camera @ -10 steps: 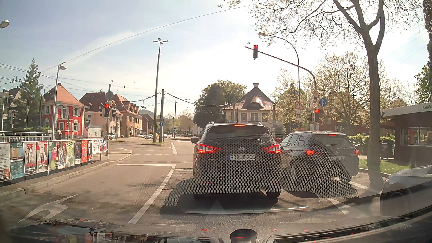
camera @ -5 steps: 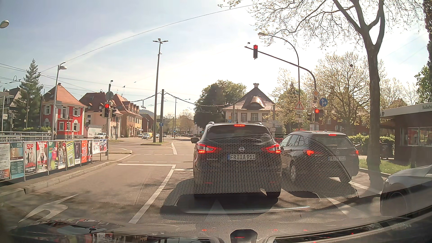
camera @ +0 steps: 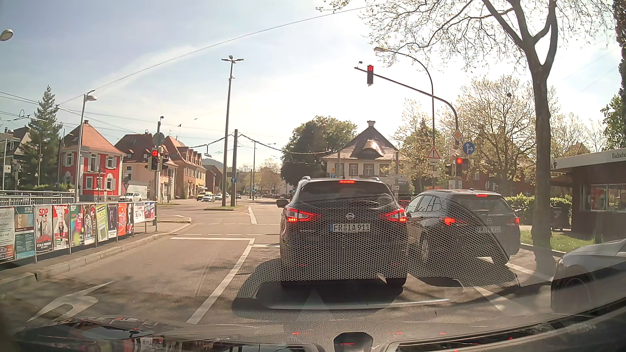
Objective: Follow the waypoints while adhering to traffic rules and regulations
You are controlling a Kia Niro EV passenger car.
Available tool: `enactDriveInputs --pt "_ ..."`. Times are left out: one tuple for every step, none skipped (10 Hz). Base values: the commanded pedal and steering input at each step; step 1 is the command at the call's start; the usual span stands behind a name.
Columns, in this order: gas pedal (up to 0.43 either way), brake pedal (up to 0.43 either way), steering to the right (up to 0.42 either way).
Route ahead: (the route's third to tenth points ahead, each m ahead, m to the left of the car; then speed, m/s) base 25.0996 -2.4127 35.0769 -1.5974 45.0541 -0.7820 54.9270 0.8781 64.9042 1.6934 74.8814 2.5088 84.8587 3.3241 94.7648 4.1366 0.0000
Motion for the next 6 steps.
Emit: enactDriveInputs --pt "0.000 0.220 -0.038" --pt "0.000 0.220 -0.038" --pt "0.000 0.220 -0.038" --pt "0.000 0.220 -0.038" --pt "0.000 0.226 -0.038" --pt "0.000 0.220 -0.038"
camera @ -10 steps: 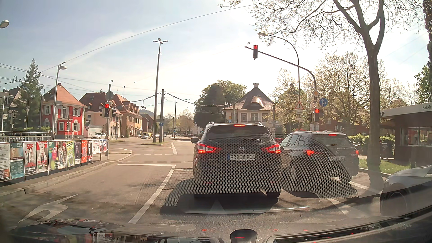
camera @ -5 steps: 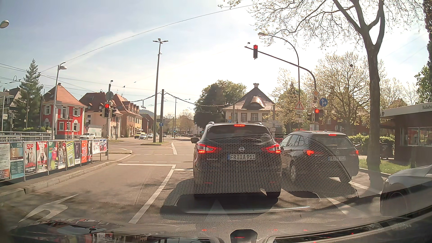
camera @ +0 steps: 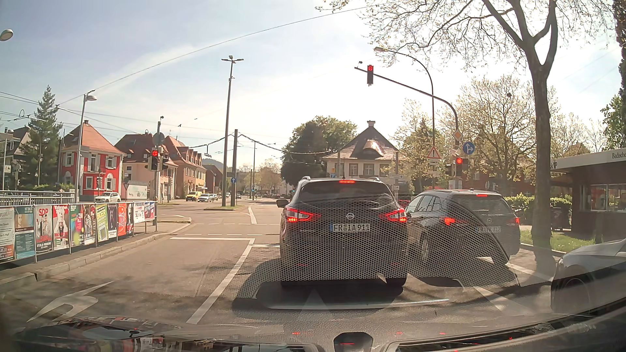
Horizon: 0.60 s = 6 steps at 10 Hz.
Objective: Follow the waypoints while adhering to traffic rules and regulations
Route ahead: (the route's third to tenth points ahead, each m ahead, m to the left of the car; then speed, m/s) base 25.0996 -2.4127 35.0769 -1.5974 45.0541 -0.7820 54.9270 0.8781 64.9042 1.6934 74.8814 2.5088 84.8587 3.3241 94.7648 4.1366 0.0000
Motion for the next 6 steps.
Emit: enactDriveInputs --pt "0.000 0.220 -0.038" --pt "0.000 0.220 -0.038" --pt "0.000 0.220 -0.038" --pt "0.000 0.226 -0.038" --pt "0.000 0.226 -0.038" --pt "0.000 0.226 -0.038"
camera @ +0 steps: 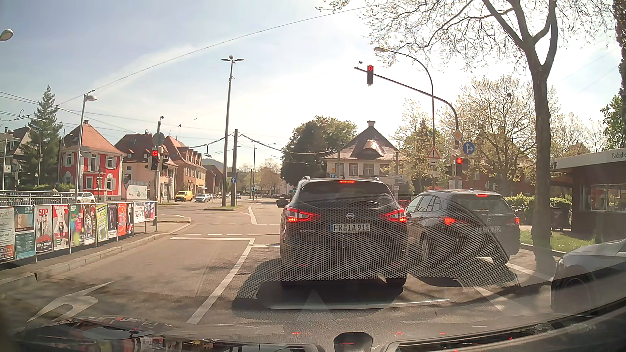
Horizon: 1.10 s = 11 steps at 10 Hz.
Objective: Follow the waypoints while adhering to traffic rules and regulations
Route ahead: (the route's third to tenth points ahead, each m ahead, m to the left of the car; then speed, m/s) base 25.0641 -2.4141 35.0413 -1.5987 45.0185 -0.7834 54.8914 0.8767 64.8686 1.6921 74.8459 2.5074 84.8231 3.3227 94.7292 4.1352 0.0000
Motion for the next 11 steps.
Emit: enactDriveInputs --pt "0.000 0.220 -0.038" --pt "0.000 0.220 -0.038" --pt "0.000 0.226 -0.038" --pt "0.000 0.220 -0.038" --pt "0.000 0.226 -0.038" --pt "0.000 0.220 -0.038" --pt "0.000 0.226 -0.038" --pt "0.000 0.226 -0.038" --pt "0.000 0.226 -0.038" --pt "0.000 0.226 -0.038" --pt "0.000 0.226 -0.038"
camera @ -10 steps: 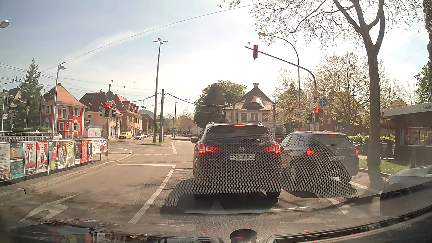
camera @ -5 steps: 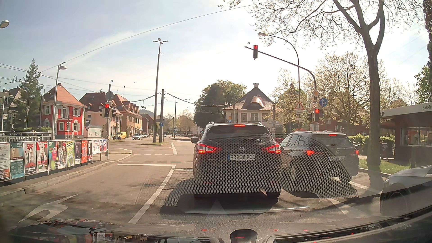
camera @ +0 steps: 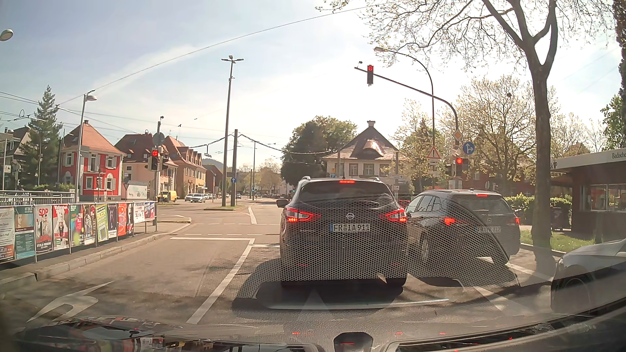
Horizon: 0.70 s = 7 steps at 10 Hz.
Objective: Follow the waypoints while adhering to traffic rules and regulations
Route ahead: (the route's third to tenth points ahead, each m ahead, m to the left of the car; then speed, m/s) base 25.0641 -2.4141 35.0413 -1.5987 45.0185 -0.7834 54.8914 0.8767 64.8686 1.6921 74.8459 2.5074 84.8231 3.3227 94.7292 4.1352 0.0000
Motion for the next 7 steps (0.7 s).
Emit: enactDriveInputs --pt "0.000 0.226 -0.038" --pt "0.000 0.220 -0.038" --pt "0.000 0.226 -0.037" --pt "0.000 0.226 -0.037" --pt "0.000 0.226 -0.038" --pt "0.000 0.220 -0.038" --pt "0.000 0.226 -0.037"
